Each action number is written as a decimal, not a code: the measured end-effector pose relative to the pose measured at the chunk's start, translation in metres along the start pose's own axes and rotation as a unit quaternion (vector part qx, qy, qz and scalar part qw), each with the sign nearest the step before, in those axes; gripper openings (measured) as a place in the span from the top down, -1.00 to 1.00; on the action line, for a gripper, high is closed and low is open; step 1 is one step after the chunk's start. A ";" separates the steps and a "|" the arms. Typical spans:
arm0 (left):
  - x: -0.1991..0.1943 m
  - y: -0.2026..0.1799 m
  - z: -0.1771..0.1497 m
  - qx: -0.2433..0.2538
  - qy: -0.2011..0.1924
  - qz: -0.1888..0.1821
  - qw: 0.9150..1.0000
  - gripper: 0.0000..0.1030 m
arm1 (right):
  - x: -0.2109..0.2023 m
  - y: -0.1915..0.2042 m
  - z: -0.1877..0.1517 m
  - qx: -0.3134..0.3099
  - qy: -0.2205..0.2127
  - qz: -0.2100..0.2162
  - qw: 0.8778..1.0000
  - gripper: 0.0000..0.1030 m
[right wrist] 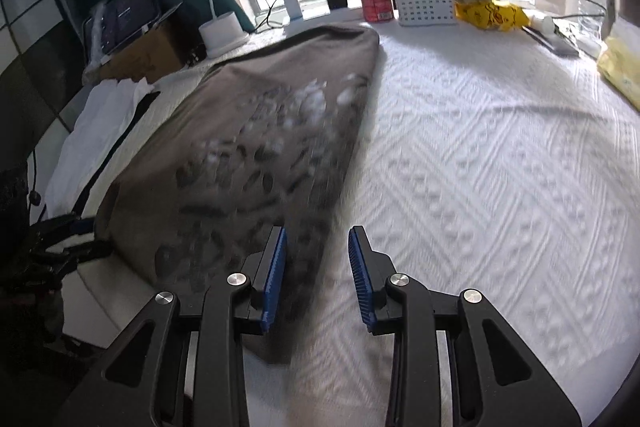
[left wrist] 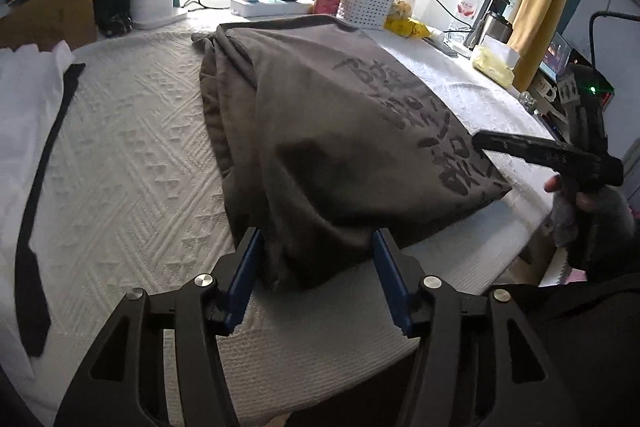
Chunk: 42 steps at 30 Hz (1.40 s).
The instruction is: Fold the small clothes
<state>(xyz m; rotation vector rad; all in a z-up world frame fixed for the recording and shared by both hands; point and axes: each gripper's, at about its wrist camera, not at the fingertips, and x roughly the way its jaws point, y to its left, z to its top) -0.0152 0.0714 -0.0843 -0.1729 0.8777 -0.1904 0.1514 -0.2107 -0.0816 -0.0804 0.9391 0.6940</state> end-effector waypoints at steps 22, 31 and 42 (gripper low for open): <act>-0.014 0.001 -0.014 0.017 -0.002 0.057 0.998 0.87 | -0.011 0.021 -0.034 -0.031 -0.008 -0.001 0.999 0.72; -0.013 -0.006 -0.016 0.017 0.003 0.042 0.999 0.87 | -0.017 0.019 -0.035 -0.049 -0.015 -0.016 0.999 0.89; -0.011 -0.028 -0.019 0.041 0.016 0.011 0.999 0.87 | -0.044 0.010 -0.050 -0.051 -0.007 -0.041 0.998 0.91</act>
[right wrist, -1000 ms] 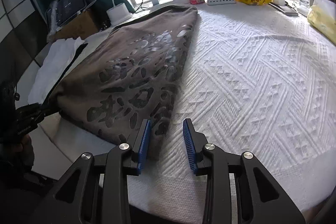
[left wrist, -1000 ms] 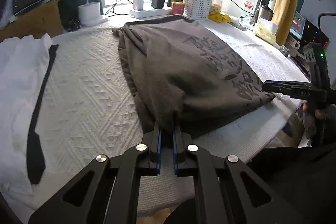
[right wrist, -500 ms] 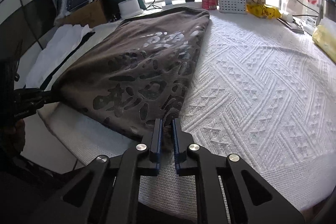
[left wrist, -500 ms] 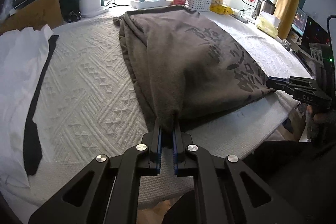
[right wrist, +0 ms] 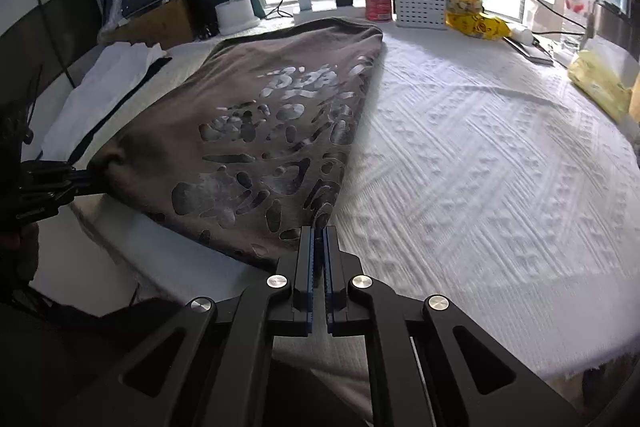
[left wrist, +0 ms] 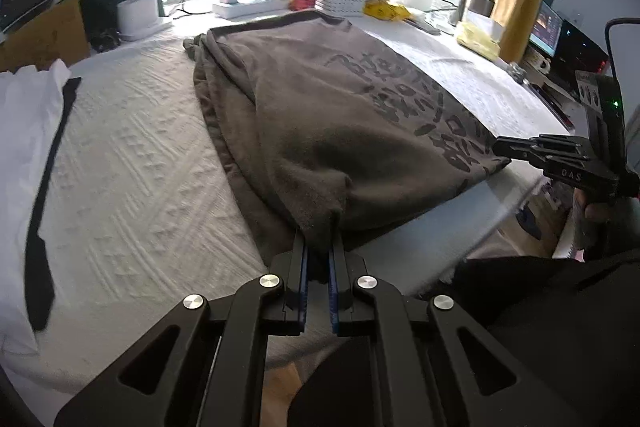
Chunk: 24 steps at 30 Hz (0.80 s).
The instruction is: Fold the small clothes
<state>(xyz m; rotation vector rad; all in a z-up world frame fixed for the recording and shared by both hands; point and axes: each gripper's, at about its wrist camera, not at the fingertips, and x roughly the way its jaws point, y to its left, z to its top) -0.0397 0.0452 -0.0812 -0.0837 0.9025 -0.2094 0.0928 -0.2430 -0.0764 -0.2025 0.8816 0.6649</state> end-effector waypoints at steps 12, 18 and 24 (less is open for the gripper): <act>-0.002 -0.008 -0.012 0.009 0.017 -0.012 1.000 0.87 | -0.016 0.005 -0.028 0.015 0.010 -0.005 1.000 0.91; -0.003 -0.007 -0.015 0.022 0.042 -0.013 0.999 0.83 | -0.016 0.004 -0.027 0.012 0.016 -0.005 1.000 0.90; -0.007 -0.003 -0.012 0.029 0.056 -0.004 0.998 0.80 | -0.018 -0.002 -0.025 0.019 0.022 -0.006 1.000 0.90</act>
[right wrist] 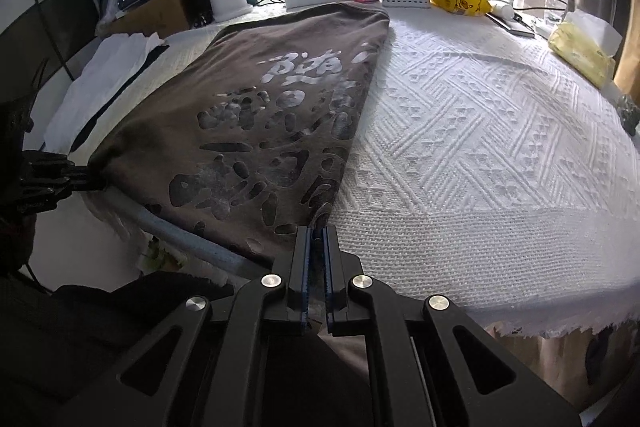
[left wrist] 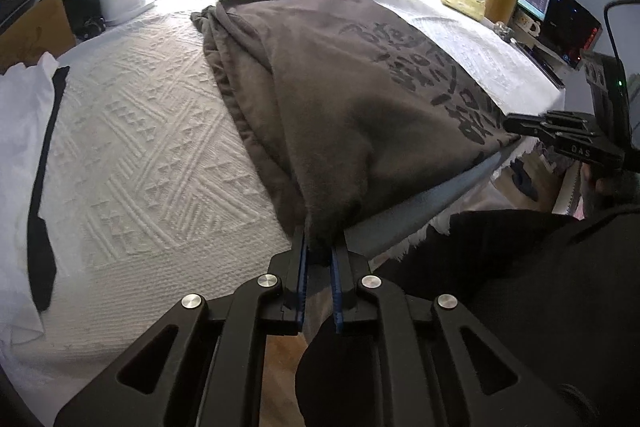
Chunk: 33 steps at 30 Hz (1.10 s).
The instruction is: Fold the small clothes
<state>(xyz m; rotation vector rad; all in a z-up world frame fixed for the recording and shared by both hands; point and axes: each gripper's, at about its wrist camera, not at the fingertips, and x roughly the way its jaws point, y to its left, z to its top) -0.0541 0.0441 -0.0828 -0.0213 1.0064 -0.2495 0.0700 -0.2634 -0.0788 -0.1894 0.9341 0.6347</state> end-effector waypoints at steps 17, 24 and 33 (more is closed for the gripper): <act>-0.008 0.046 0.034 -0.069 -0.008 0.021 0.997 0.04 | -0.004 -0.038 0.017 0.027 0.022 -0.005 0.999 0.88; -0.011 0.061 0.061 -0.102 -0.034 0.031 0.994 -0.17 | 0.001 -0.054 0.043 0.031 0.009 -0.014 0.999 0.49; 0.000 0.065 0.097 -0.115 -0.051 0.028 0.992 -0.17 | 0.009 -0.072 0.076 0.032 -0.002 -0.016 0.999 0.12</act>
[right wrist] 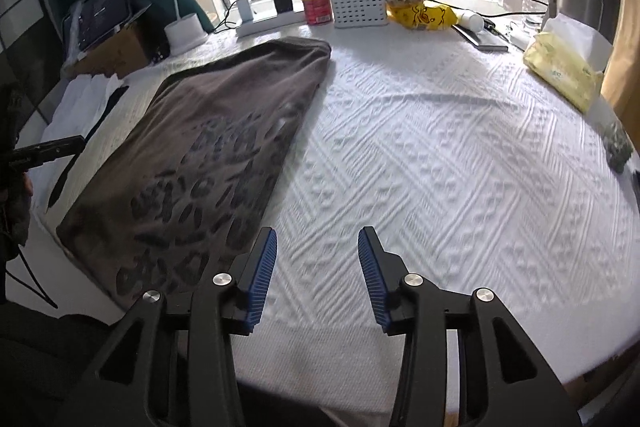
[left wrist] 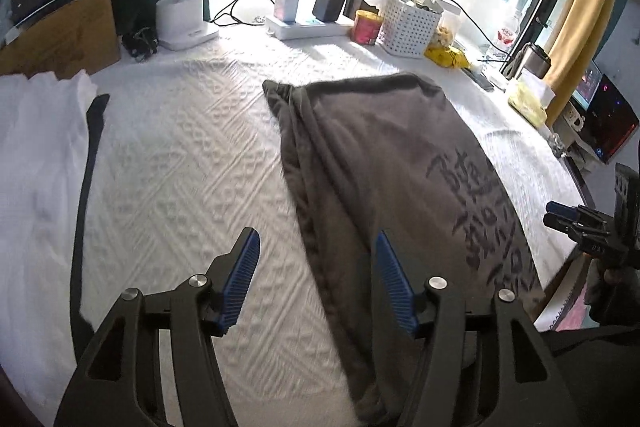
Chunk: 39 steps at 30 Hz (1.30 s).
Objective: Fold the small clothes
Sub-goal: 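Move both tools to the end of the folded T-shirt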
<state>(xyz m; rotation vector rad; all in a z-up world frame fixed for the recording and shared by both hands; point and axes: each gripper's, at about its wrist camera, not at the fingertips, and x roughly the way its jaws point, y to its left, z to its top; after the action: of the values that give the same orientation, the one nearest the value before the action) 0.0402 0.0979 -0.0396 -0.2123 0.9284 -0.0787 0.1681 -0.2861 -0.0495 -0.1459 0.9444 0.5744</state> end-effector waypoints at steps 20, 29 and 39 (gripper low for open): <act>0.061 -0.011 0.061 0.004 -0.004 -0.005 1.000 -0.34 | 0.038 -0.019 0.066 0.000 -0.012 -0.001 1.000 -0.07; 0.089 -0.006 0.078 -0.004 -0.004 0.003 1.000 -0.34 | 0.063 -0.022 0.092 0.000 -0.014 0.006 1.000 -0.39; 0.125 0.007 0.087 -0.028 0.030 0.003 0.999 -0.34 | 0.103 -0.011 0.122 -0.011 -0.007 0.040 0.999 -0.39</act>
<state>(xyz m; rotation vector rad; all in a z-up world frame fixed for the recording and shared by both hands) 0.1838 0.0981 -0.0889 -0.2609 0.9916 -0.0545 0.3084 -0.2094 -0.0609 -0.1244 0.9332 0.6592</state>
